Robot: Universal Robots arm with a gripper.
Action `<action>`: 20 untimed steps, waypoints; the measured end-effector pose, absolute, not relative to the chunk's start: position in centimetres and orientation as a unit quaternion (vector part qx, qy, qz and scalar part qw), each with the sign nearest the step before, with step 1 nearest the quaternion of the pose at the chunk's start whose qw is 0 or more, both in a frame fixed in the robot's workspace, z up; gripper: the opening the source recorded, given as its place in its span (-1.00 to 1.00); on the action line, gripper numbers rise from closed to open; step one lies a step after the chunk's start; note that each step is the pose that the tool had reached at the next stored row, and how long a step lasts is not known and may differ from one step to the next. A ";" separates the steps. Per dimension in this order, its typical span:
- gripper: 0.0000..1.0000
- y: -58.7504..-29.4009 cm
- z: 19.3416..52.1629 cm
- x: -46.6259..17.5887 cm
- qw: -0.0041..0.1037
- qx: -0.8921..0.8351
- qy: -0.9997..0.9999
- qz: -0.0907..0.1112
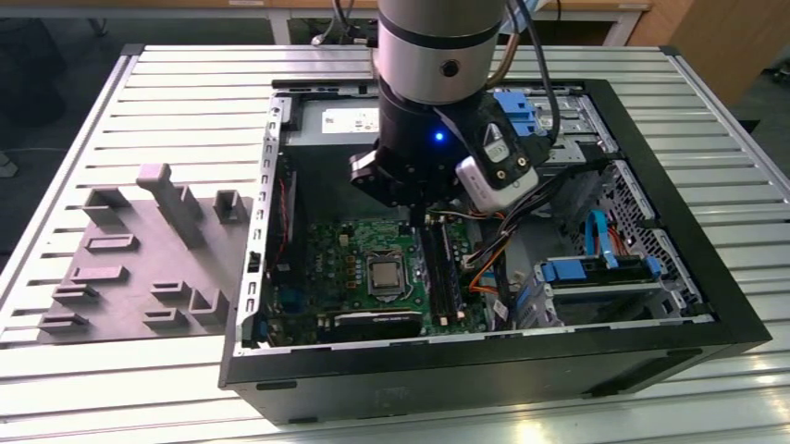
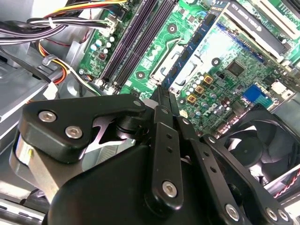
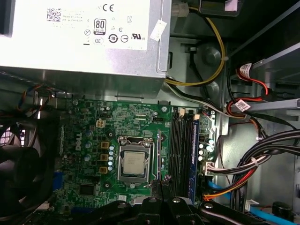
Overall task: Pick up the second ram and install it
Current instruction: 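Insert the second ram into the second slot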
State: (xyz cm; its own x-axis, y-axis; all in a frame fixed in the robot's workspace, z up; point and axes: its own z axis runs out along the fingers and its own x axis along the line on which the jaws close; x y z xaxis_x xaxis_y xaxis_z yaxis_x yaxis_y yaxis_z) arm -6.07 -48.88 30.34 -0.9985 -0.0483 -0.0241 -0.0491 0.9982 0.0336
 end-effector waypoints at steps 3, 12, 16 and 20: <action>-0.76 -48.9 30.3 -6.0 0.012 -0.024 0.999 0.017; -0.76 -48.9 30.1 -5.7 0.012 -0.024 0.999 0.017; -0.76 -48.9 30.0 -5.6 0.012 -0.024 1.000 0.017; -0.76 -48.9 29.9 -5.6 0.012 -0.023 1.000 0.017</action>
State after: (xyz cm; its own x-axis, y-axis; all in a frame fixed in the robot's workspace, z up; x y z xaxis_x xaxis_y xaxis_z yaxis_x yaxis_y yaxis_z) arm -5.57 -48.88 29.89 -0.9986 -0.0462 -0.0241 -0.0470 0.9983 0.0335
